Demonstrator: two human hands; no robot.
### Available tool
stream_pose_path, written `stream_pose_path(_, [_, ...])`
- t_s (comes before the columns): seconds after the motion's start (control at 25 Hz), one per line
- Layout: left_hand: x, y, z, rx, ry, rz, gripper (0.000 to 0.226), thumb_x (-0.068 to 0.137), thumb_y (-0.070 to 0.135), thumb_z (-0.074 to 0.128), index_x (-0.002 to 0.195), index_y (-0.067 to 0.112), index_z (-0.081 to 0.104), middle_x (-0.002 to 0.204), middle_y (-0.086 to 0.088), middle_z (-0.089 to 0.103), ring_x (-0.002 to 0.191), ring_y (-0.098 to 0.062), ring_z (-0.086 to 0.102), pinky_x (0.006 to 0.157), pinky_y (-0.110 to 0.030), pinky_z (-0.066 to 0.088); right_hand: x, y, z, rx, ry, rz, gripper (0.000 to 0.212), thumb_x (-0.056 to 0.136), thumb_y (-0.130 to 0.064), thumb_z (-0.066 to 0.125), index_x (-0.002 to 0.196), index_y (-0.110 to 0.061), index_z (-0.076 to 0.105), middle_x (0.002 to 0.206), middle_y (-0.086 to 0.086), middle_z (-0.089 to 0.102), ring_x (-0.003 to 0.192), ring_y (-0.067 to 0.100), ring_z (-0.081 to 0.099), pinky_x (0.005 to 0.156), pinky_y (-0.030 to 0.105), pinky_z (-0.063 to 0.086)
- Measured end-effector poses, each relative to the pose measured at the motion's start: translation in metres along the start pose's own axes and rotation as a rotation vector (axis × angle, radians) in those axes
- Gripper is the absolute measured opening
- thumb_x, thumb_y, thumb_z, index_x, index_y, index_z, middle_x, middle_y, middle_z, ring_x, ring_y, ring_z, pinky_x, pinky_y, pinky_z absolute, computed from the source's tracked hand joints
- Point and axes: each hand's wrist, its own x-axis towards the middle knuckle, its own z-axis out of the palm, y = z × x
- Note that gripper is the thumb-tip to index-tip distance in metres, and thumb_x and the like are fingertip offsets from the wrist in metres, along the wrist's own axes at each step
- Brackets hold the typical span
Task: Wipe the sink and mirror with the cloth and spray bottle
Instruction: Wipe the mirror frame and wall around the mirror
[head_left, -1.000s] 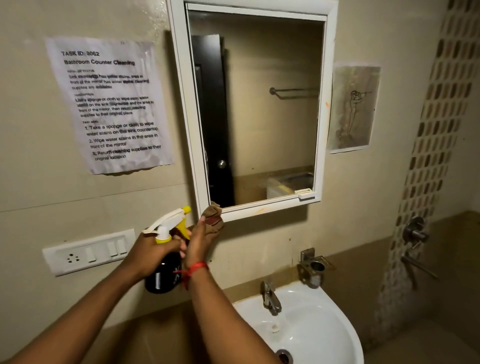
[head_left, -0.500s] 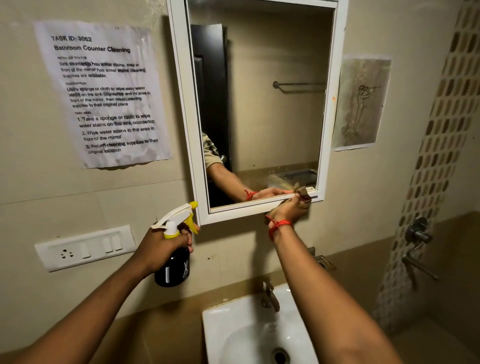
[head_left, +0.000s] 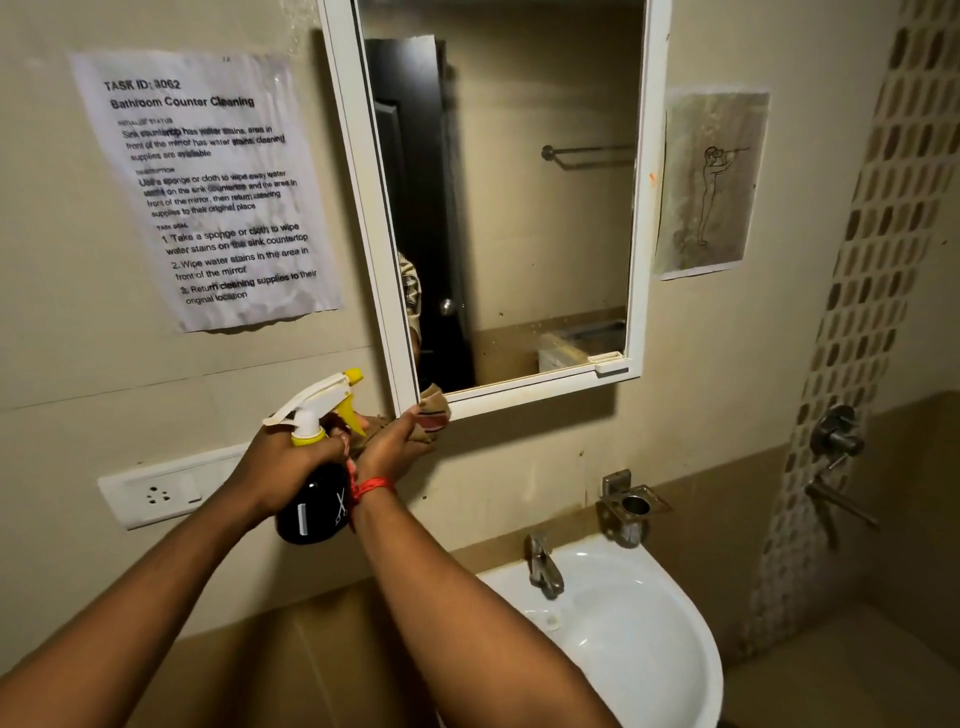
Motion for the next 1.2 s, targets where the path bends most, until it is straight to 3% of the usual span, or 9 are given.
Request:
stream_pose_path(0.08, [0.002,-0.001,0.006,0.008,0.017,-0.002,0.037,0.063,0.022,0.066,0.099,0.011,0.070,0.079,-0.007,0.077,0.073,-0.024,0.073,0.079,-0.038,0.059,-0.010,-0.025,-0.004,-0.040,-0.024,-0.044,0.045,0.093,-0.035,0.063,0.129,-0.012,0.049,0.115,0.014,0.070,0.097,0.032,0.073,0.084,0.044,0.062])
stream_pose_path(0.24, [0.008,0.007,0.043,0.010,-0.040,0.035,0.030,0.063,0.024,0.066,0.093,0.024,0.072,0.081,0.008,0.077,0.080,-0.022,0.070,0.079,-0.035,0.057,0.017,-0.067,-0.017,-0.107,0.084,-0.134,0.077,0.069,-0.060,0.057,0.128,-0.011,0.047,0.116,0.017,0.070,0.098,0.036,0.072,0.087,0.051,0.060])
stream_pose_path(0.44, [0.040,0.019,0.108,-0.002,-0.076,0.041,0.028,0.063,0.030,0.066,0.082,0.009,0.067,0.073,-0.008,0.071,0.070,-0.033,0.073,0.081,-0.048,0.059,0.071,-0.165,-0.053,-0.114,0.126,-0.425,0.055,0.097,-0.028,0.057,0.141,-0.001,0.039,0.136,0.022,0.058,0.119,0.036,0.063,0.103,0.048,0.051])
stream_pose_path(0.56, [0.069,0.039,0.160,0.024,-0.080,0.074,0.005,0.074,0.015,0.064,0.077,0.016,0.067,0.074,-0.004,0.072,0.071,-0.038,0.074,0.077,-0.043,0.061,0.113,-0.206,-0.099,-0.288,-0.057,-0.342,0.064,0.103,-0.041,0.040,0.126,0.019,0.042,0.126,0.036,0.051,0.120,0.034,0.056,0.103,0.038,0.045])
stream_pose_path(0.64, [0.088,0.047,0.191,0.025,-0.081,0.097,0.010,0.075,0.011,0.062,0.075,0.019,0.067,0.073,-0.005,0.072,0.068,-0.033,0.074,0.071,-0.037,0.059,0.131,-0.222,-0.124,-0.333,-0.089,-0.358,0.066,0.100,-0.052,0.040,0.144,-0.003,0.043,0.145,0.028,0.047,0.128,0.036,0.055,0.109,0.037,0.043])
stream_pose_path(0.72, [0.102,0.060,0.219,0.018,-0.053,0.096,0.015,0.074,0.010,0.061,0.074,0.023,0.069,0.072,-0.006,0.072,0.066,-0.027,0.073,0.070,-0.034,0.057,0.142,-0.237,-0.135,-0.438,-0.104,-0.372,0.047,0.105,-0.032,0.042,0.136,0.002,0.049,0.146,0.021,0.043,0.121,0.045,0.057,0.106,0.023,0.041])
stream_pose_path(0.84, [0.126,0.067,0.245,0.030,-0.045,0.128,0.021,0.074,0.009,0.062,0.075,0.027,0.072,0.074,0.005,0.072,0.070,-0.024,0.071,0.074,-0.039,0.058,0.172,-0.257,-0.140,-0.467,-0.068,-0.600,0.071,0.090,-0.022,0.044,0.155,0.001,0.029,0.156,0.019,0.039,0.145,0.032,0.041,0.107,0.001,0.026])
stream_pose_path(1.0, [0.148,0.083,0.271,-0.043,0.020,0.135,0.027,0.073,0.007,0.061,0.099,-0.001,0.065,0.077,-0.001,0.069,0.067,-0.033,0.067,0.079,-0.064,0.058,0.197,-0.283,-0.157,-0.698,-0.227,-0.818,0.068,0.091,-0.029,0.045,0.154,-0.006,0.037,0.157,0.009,0.042,0.142,0.010,0.040,0.113,0.006,0.027])
stream_pose_path(1.2, [0.160,0.110,0.293,-0.003,0.087,0.164,0.024,0.074,0.016,0.063,0.096,0.014,0.072,0.093,-0.006,0.077,0.084,-0.042,0.071,0.086,-0.059,0.057,0.225,-0.315,-0.171,-0.904,-0.463,-1.000,0.059,0.097,-0.040,0.039,0.151,-0.014,0.043,0.148,0.003,0.050,0.136,0.016,0.050,0.112,0.037,0.045])
